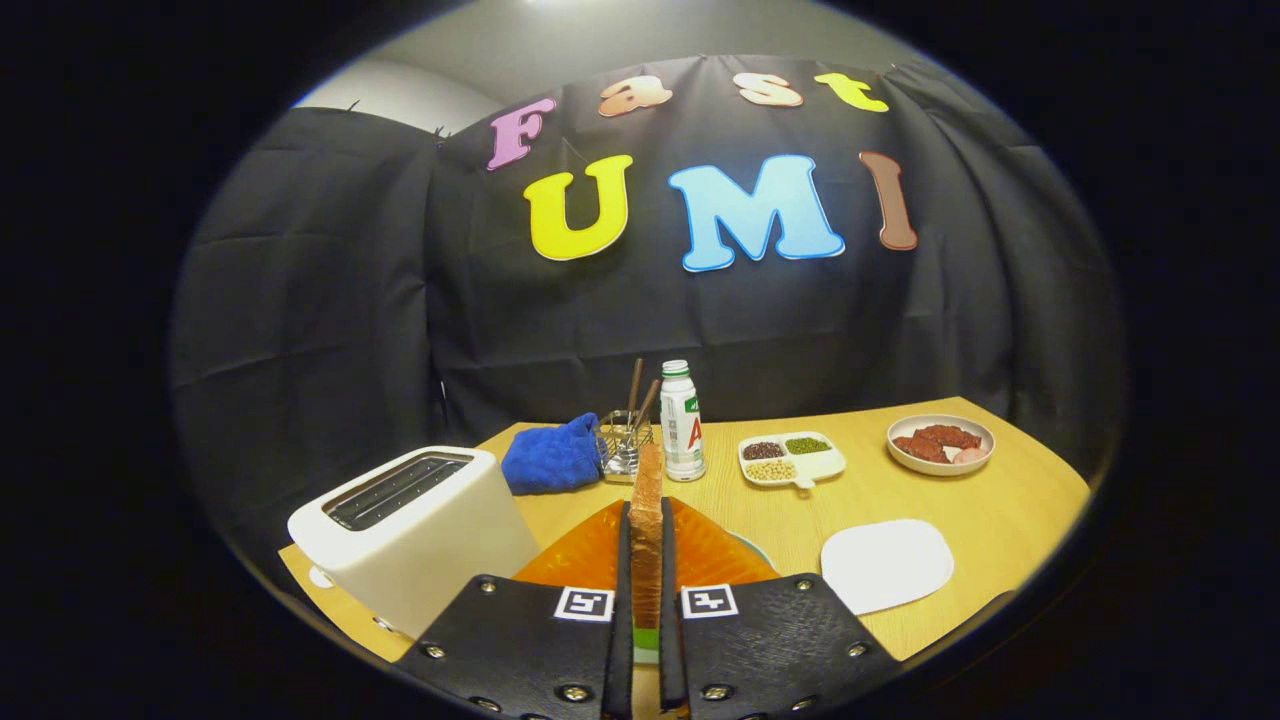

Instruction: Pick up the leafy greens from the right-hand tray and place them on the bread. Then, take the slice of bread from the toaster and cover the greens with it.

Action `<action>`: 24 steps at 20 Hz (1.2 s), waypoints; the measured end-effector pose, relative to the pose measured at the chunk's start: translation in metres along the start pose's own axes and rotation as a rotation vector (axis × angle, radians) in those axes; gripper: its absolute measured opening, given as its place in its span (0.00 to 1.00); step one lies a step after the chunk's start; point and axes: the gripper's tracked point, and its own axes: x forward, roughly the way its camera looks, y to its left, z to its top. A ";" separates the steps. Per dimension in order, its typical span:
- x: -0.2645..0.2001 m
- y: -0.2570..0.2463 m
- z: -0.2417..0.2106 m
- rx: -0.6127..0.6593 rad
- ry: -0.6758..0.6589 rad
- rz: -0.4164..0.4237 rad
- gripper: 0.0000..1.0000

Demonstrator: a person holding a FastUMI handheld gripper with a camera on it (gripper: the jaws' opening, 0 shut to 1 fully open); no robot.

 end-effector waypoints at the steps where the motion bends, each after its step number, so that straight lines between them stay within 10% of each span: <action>1: 0.003 -0.002 -0.004 -0.010 0.008 -0.006 0.11; 24: 0.030 0.007 -0.045 -0.025 0.059 0.048 0.11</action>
